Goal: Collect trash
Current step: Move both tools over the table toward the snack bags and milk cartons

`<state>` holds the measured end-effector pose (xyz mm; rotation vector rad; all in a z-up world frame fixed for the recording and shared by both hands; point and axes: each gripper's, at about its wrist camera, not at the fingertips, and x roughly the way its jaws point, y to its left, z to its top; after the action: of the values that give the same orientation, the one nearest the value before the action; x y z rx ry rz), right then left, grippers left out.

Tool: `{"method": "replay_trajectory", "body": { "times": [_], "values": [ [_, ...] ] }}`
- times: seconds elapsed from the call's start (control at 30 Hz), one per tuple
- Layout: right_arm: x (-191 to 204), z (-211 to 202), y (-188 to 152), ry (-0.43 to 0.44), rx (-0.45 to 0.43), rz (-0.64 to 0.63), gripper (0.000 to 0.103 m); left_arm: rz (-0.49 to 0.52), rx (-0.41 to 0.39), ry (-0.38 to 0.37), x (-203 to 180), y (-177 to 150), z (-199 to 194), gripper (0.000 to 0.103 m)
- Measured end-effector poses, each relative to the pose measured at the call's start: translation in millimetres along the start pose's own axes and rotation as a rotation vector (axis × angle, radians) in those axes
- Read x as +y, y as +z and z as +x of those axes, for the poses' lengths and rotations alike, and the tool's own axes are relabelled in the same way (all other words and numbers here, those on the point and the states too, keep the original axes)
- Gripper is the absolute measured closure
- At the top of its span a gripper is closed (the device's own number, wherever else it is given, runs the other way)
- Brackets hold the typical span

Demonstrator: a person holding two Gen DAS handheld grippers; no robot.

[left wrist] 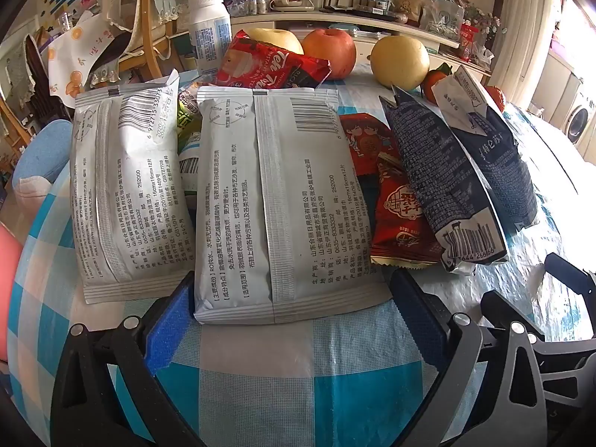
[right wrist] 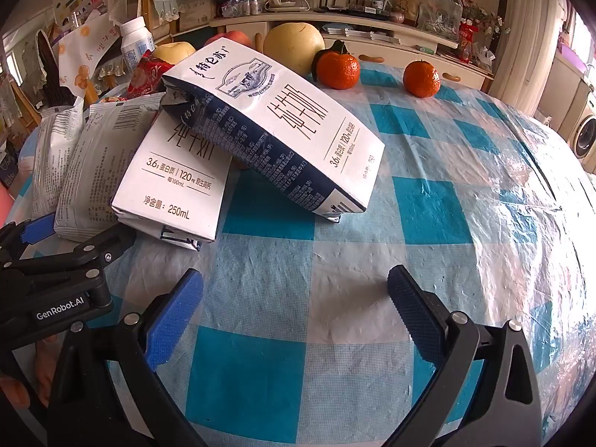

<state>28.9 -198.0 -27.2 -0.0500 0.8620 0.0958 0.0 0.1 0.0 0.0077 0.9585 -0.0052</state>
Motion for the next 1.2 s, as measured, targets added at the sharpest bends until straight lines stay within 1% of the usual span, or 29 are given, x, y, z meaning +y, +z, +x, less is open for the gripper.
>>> {"method": "replay_trajectory", "body": {
  "times": [0.13,0.23,0.33,0.4,0.47,0.53,0.6,0.7,0.77,0.87,0.97,1.07,1.1,1.2],
  "values": [
    [-0.8,-2.3,-0.4,0.013,0.009,-0.015,0.003,0.016,0.003,-0.004,-1.2,-0.2,-0.3,0.005],
    [-0.3,-5.7,-2.4,0.004,0.009,-0.005,0.003,0.027,0.015,-0.012,-1.0,-1.4,-1.9,0.005],
    [2.7,-12.2,-2.8,-0.003,0.013,-0.006,0.003,0.034,-0.011,0.0,1.1,-3.4,-13.9,0.005],
    [6.6,-24.3,-0.7,-0.011,-0.011,-0.02,0.003,0.036,-0.04,0.016,3.7,-2.7,-24.3,0.005],
    [9.6,-33.4,1.0,-0.018,-0.057,-0.037,0.003,0.031,-0.067,0.016,7.3,-0.8,-36.4,0.005],
    [13.5,-46.8,0.9,-0.021,-0.107,-0.048,0.003,0.015,-0.093,0.007,20.7,-4.9,-50.7,0.005],
    [15.9,-62.0,-0.4,-0.011,-0.174,-0.048,0.003,0.005,-0.125,0.008,27.5,-4.2,-65.0,0.005],
    [25.0,-82.6,-1.0,0.005,-0.249,-0.063,0.003,-0.001,-0.173,0.029,37.6,-3.6,-86.0,0.005],
    [32.2,-101.2,-2.8,0.018,-0.32,-0.062,0.003,-0.003,-0.21,0.046,44.8,-4.0,-100.6,0.005],
    [46.4,-124.1,-2.6,-0.005,-0.408,-0.084,0.003,-0.009,-0.268,0.064,58.7,3.7,-125.9,0.005],
    [57.0,-147.0,-4.4,-0.023,-0.504,-0.097,0.003,-0.025,-0.324,0.081,76.1,2.6,-151.0,0.005],
    [66.8,-169.3,-6.6,-0.042,-0.574,-0.087,0.003,-0.061,-0.371,0.081,94.8,0.2,-172.5,0.005],
    [67.2,-172.1,-7.8,-0.047,-0.587,-0.078,0.003,-0.075,-0.398,0.072,101.7,-0.5,-179.0,0.005],
    [73.0,-186.8,-11.3,-0.053,-0.622,-0.059,0.003,-0.113,-0.433,0.065,122.1,-2.2,-197.0,0.005]
  ]
}}
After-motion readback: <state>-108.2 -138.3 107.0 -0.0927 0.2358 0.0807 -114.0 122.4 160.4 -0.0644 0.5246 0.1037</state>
